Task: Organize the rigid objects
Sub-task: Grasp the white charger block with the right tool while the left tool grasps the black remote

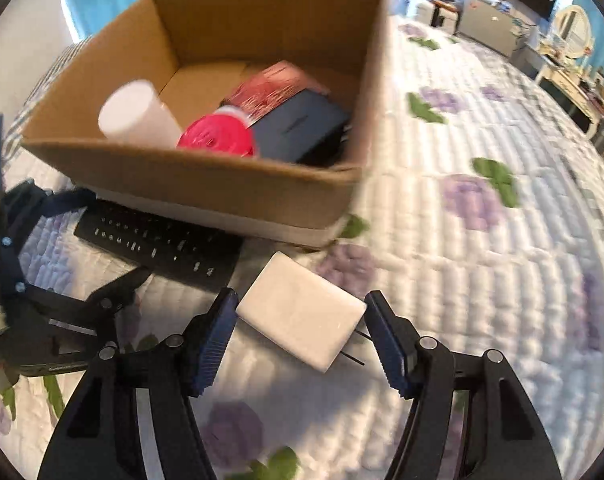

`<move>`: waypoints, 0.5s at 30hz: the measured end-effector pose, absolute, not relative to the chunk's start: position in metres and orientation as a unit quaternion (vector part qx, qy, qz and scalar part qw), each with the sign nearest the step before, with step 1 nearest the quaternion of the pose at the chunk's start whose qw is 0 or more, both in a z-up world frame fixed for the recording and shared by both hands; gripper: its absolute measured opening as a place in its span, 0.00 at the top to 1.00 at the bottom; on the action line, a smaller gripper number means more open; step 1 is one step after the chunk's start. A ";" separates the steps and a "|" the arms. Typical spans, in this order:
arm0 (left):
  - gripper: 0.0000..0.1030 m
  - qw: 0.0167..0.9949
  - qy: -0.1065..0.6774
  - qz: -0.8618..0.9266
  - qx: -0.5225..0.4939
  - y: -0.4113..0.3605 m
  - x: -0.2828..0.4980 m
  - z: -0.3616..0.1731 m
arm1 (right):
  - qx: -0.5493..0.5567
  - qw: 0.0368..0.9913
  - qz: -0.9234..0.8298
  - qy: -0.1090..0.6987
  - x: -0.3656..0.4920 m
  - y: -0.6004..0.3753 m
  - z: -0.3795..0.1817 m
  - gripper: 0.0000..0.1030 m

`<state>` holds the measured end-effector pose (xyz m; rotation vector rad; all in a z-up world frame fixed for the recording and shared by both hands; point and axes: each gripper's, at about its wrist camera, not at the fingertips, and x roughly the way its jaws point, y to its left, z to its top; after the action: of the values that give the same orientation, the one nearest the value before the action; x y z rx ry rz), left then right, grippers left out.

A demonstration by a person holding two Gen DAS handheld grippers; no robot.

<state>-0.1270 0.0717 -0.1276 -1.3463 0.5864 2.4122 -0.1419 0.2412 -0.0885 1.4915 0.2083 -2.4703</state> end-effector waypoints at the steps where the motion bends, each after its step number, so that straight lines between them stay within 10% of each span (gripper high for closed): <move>1: 0.11 0.177 0.198 0.835 -0.482 0.073 -0.123 -0.127 | 0.510 0.124 -0.849 0.063 -0.141 0.247 -0.084 0.37; 15: 0.11 0.219 0.242 0.830 -0.451 0.109 -0.085 -0.102 | 0.479 0.109 -0.871 0.022 -0.127 0.282 -0.047 0.37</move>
<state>-0.0848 0.1089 -0.1015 -1.2490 0.6706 2.2977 -0.1273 0.2821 -0.0474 1.4095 0.0635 -2.5603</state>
